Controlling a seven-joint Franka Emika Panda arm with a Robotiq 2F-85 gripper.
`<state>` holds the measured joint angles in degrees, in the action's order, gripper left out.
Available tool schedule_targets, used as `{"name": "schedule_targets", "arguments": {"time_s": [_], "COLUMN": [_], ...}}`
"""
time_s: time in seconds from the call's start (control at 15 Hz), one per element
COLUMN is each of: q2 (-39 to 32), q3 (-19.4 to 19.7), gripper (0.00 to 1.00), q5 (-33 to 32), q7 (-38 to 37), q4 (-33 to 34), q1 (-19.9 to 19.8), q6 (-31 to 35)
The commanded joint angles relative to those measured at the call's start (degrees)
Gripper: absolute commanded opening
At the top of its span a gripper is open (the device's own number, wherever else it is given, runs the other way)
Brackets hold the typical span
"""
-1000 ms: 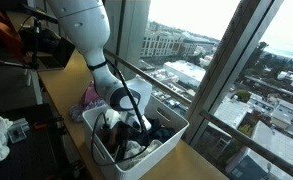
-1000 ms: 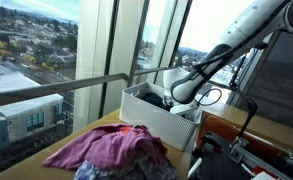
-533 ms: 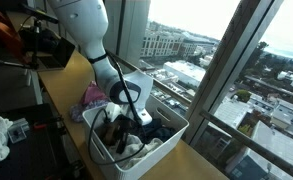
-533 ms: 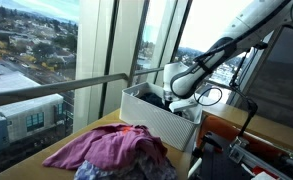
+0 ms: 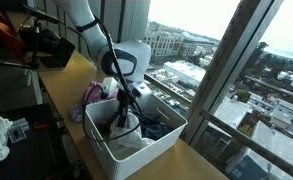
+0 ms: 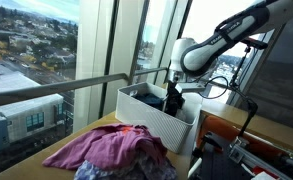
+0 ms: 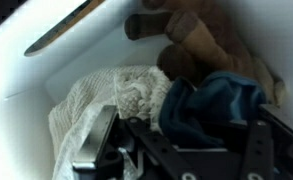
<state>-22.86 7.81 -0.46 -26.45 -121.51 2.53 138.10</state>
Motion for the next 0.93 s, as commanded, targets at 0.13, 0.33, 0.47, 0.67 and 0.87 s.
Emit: {"name": "schedule_targets", "arguments": {"time_s": [0.13,0.33,0.47,0.67,0.87], "q2": [13.45,18.39,22.02,26.30,28.49], "q3": [-2.25,-3.43,-4.61,-7.48,-11.62], "gripper": [0.00,0.00,0.00,0.00,0.00], "q5": [0.43,0.62,0.60,-0.32,-1.63], "q7": [0.32,0.41,-0.14,-2.02,-5.20], "q4": [-3.29,-1.35,0.46,4.67,10.26], "q1": [0.46,0.17,0.41,1.34,2.73], "q6": [-4.90,-9.01,-12.12,-16.90,-21.52]}}
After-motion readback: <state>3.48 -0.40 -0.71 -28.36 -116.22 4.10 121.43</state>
